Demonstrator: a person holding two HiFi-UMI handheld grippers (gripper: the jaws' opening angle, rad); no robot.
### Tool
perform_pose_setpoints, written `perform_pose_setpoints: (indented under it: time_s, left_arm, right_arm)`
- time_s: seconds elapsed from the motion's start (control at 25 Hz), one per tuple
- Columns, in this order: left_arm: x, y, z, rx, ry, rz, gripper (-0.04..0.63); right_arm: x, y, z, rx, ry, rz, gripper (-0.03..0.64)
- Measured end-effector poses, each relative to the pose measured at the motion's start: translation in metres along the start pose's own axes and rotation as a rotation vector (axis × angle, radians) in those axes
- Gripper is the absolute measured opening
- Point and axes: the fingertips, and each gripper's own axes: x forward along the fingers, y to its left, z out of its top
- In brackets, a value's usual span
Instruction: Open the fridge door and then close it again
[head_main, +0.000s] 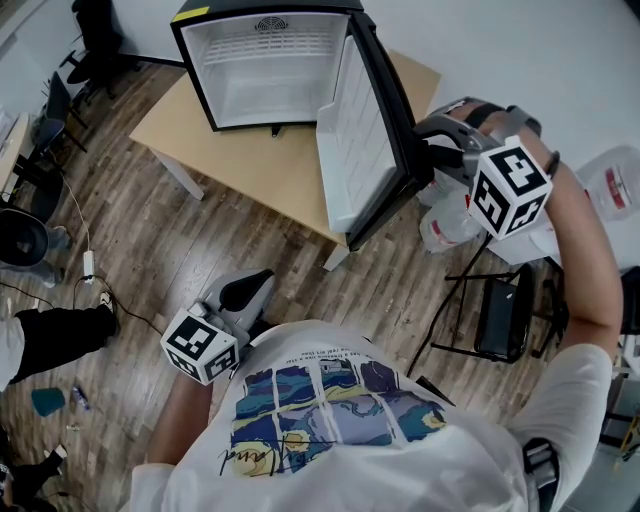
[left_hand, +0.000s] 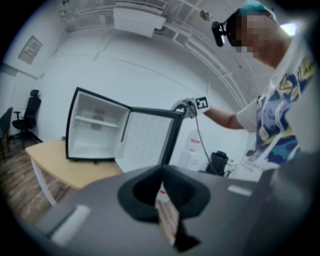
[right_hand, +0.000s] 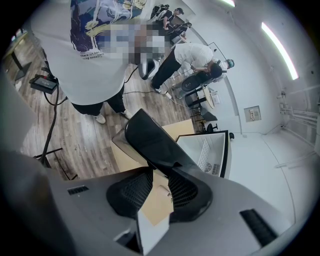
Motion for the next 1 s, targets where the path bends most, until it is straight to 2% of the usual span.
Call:
perform_pose_setpoints:
  time_s: [0.6, 1.0]
  left_arm:
    - [0.001, 0.003, -0.002, -0.017, -0.004, -0.005, 0.020]
    - [-0.003, 0.012, -0.003, -0.034, -0.015, -0.008, 0.020]
  right_arm:
    - [0.003, -0.005, 0.012, 0.001, -0.013, 0.000, 0.077]
    - [0.008, -0.020, 0.038, 0.005, -0.039, 0.014, 0.077]
